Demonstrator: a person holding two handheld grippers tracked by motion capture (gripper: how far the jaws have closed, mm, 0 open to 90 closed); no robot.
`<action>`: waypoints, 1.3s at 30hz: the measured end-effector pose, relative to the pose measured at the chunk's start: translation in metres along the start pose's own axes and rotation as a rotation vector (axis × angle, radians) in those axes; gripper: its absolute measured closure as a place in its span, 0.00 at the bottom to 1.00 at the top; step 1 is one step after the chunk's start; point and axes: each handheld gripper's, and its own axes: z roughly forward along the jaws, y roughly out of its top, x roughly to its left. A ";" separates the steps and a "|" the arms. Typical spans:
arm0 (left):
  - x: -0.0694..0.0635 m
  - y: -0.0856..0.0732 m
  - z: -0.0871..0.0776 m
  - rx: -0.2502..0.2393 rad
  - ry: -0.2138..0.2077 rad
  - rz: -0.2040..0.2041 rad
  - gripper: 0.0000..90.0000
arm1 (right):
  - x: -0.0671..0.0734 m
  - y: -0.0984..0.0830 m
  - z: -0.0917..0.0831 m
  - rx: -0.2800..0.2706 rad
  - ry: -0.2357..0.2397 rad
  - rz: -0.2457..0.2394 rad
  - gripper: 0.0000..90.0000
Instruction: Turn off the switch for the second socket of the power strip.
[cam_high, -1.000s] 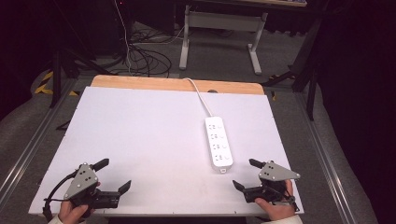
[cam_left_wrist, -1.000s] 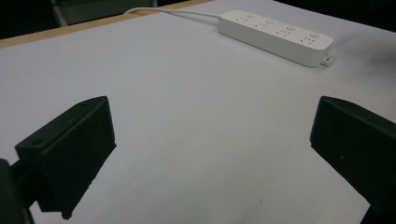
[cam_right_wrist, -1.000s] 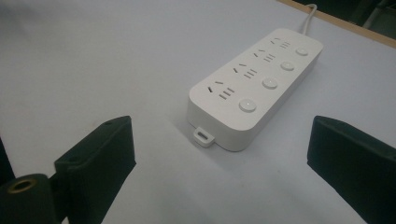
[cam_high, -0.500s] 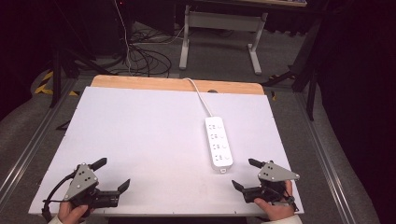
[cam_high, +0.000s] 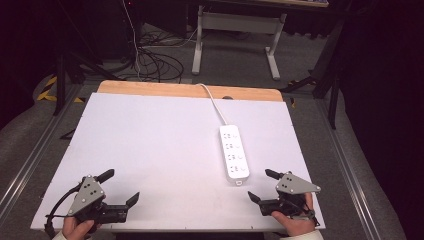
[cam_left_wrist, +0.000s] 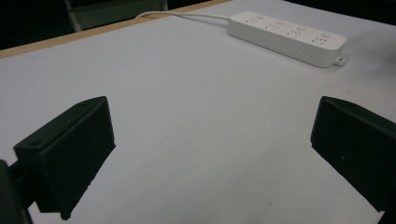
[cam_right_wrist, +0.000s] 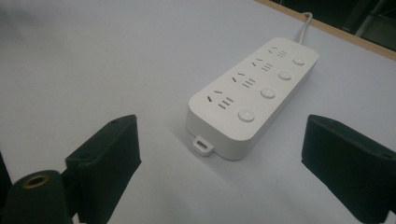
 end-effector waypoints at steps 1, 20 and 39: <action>0.000 0.000 0.000 0.000 0.004 -0.004 0.00 | 0.000 0.001 0.000 0.002 -0.004 0.005 0.16; 0.000 0.000 0.000 0.002 0.002 -0.008 0.00 | -0.006 0.032 0.002 0.030 -0.014 0.013 0.18; 0.000 0.000 0.000 0.010 0.002 0.003 0.00 | -0.024 0.058 0.019 0.044 -0.004 0.019 0.18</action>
